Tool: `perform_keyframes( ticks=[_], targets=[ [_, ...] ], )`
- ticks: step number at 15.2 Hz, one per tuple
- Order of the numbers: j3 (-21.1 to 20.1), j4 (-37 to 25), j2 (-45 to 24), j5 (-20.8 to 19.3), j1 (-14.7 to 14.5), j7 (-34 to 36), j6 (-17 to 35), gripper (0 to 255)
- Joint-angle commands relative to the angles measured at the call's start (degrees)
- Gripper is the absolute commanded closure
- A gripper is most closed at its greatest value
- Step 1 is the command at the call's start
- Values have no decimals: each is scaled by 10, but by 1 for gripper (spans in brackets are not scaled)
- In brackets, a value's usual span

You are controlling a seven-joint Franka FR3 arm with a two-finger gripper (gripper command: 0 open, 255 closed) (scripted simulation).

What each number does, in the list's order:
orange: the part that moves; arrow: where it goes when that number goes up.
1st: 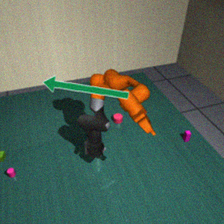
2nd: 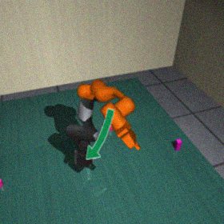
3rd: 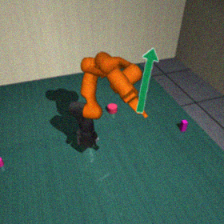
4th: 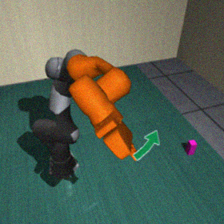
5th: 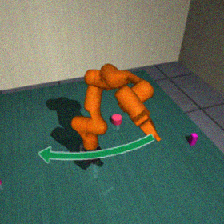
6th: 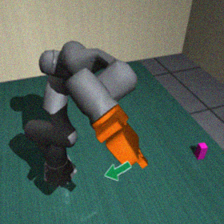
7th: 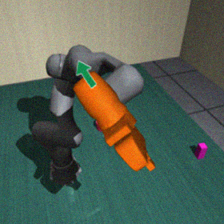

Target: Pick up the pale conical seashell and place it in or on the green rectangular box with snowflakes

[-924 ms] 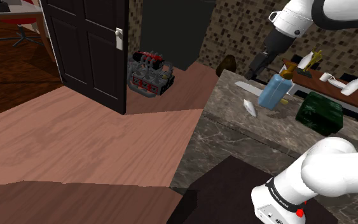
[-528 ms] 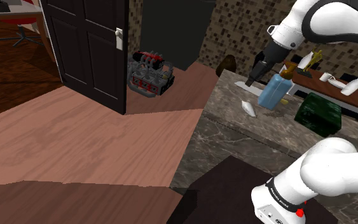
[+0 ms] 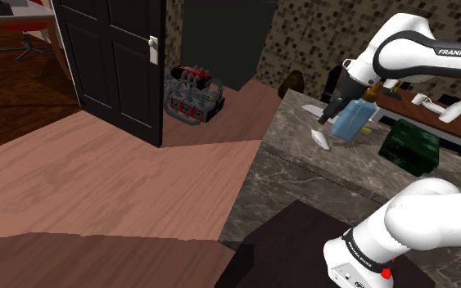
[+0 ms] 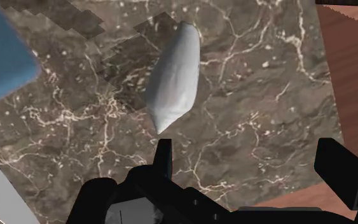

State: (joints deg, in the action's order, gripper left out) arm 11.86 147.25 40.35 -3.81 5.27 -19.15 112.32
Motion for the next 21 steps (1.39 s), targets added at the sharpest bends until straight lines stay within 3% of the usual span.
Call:
perform_keyframes(
  ticks=[1, 5, 12, 20, 21],
  targets=[
    [27, 12, -12, -7, 9, -27, 21, 0],
    [73, 25, -50, -14, 19, -72, 65, 0],
    [82, 64, -81, -12, 15, -75, 134, 0],
    [82, 64, -80, -12, 15, -75, 134, 0],
    [82, 64, -80, -12, 15, -75, 134, 255]
  ],
)
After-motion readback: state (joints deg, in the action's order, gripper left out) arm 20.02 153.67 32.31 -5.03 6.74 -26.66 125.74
